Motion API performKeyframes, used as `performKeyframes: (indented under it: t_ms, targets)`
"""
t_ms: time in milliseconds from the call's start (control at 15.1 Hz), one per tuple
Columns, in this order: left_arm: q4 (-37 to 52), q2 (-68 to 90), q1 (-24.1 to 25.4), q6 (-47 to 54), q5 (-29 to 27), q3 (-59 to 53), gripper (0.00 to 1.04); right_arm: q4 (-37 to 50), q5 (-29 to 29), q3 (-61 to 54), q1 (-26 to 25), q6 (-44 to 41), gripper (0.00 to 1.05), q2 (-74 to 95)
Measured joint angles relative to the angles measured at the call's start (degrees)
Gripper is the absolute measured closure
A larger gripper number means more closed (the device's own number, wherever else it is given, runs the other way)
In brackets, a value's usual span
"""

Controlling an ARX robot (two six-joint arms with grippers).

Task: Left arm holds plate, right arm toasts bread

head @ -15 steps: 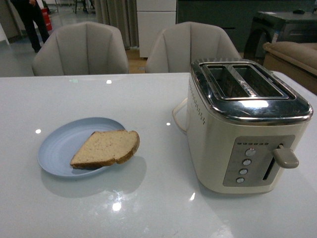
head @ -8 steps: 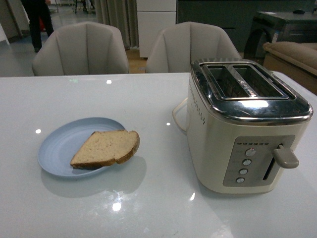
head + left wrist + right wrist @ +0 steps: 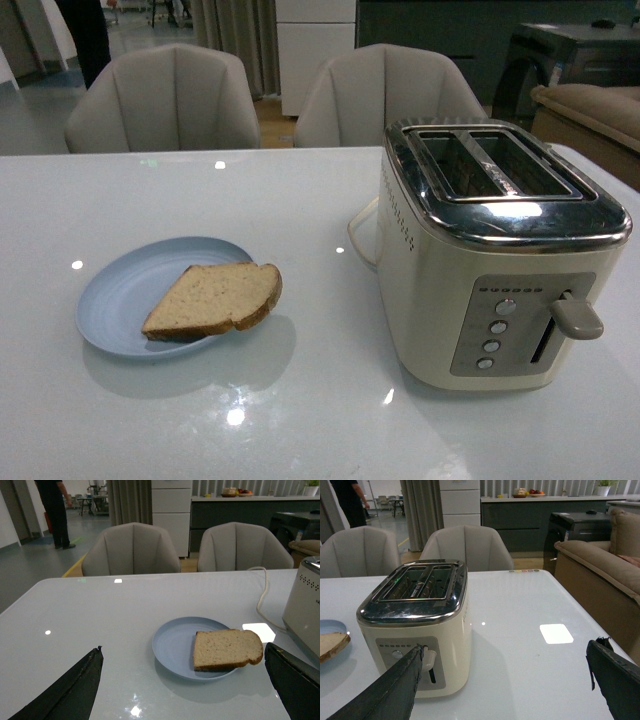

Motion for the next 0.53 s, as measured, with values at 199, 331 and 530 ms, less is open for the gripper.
performKeyframes:
  t_ms: [199,331,530]
  targets:
    - [0.00,0.00,0.00,0.00,0.00,0.00,0.07,0.00,0.00,0.00,0.00,0.00,0.06,0.00]
    - [0.02,0.00,0.00,0.00,0.00,0.00,0.07,0.00,0.00,0.00,0.00,0.00,0.06,0.00]
    - [0.00,0.00,0.00,0.00,0.00,0.00,0.07,0.00,0.00,0.00,0.00,0.00,0.06,0.00]
